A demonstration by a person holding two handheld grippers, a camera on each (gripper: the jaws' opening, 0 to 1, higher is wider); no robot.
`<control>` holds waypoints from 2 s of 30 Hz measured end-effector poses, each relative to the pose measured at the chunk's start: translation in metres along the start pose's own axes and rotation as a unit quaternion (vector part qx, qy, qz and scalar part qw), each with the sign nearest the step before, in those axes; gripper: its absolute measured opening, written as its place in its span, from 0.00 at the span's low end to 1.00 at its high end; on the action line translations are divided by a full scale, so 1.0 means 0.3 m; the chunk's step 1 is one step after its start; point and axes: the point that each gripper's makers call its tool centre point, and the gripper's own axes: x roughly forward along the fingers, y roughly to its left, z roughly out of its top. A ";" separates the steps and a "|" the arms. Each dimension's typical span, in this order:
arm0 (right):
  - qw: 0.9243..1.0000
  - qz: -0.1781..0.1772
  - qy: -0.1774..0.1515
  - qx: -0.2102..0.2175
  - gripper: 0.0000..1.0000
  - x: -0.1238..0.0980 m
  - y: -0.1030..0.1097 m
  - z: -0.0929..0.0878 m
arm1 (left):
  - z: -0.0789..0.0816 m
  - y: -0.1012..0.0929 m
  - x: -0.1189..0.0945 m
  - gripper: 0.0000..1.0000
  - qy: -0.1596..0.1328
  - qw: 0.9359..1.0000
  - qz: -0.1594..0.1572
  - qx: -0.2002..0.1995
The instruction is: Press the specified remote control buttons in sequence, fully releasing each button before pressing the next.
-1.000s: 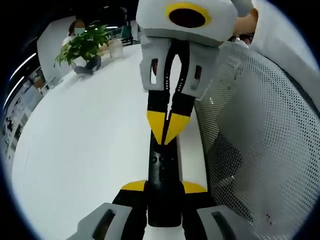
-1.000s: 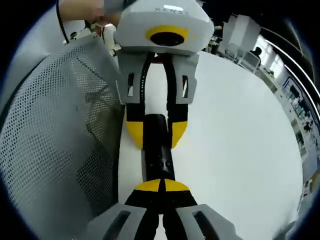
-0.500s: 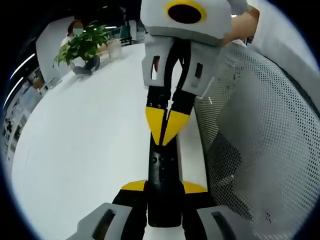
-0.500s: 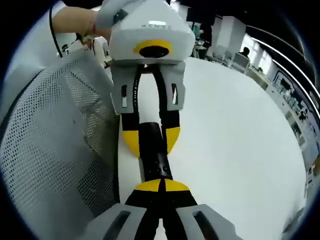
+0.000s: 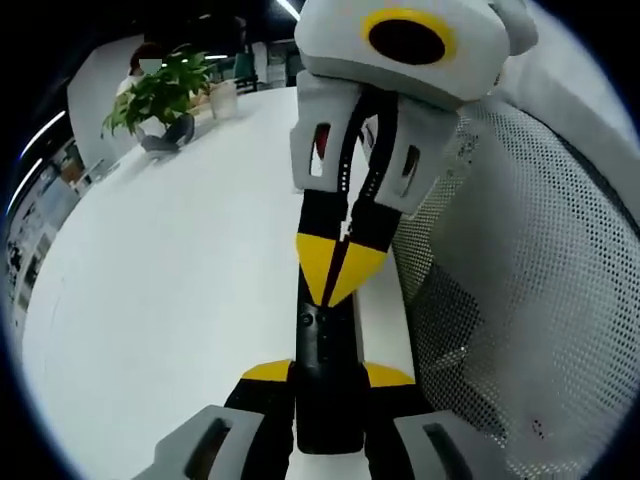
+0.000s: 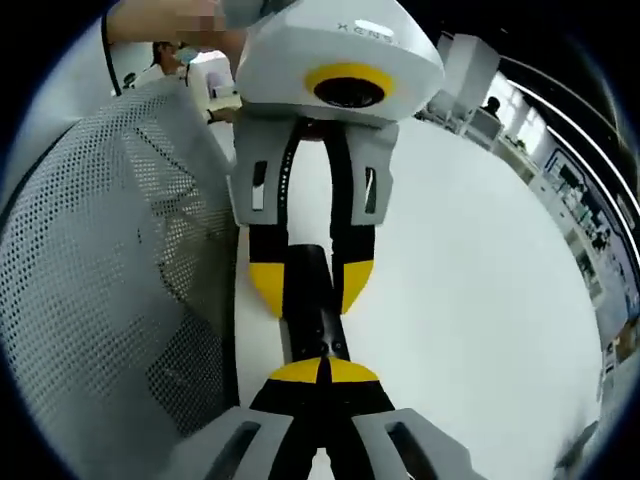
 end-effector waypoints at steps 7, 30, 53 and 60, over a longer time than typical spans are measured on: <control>1.000 0.012 -0.008 -0.010 0.00 -0.010 0.024 0.002 | 0.001 -0.001 0.001 0.23 0.001 1.000 -0.001 -0.006; 0.999 0.046 -0.017 0.020 0.00 0.010 0.077 0.025 | 0.002 -0.004 0.005 0.23 0.002 1.000 -0.001 0.002; 0.999 0.008 0.015 -0.036 0.00 0.015 0.023 0.028 | 0.000 -0.007 0.003 0.23 0.006 1.000 -0.004 0.001; 0.999 -0.001 0.025 -0.033 0.00 0.022 0.007 0.033 | 0.001 -0.007 0.003 0.23 0.011 1.000 -0.005 0.006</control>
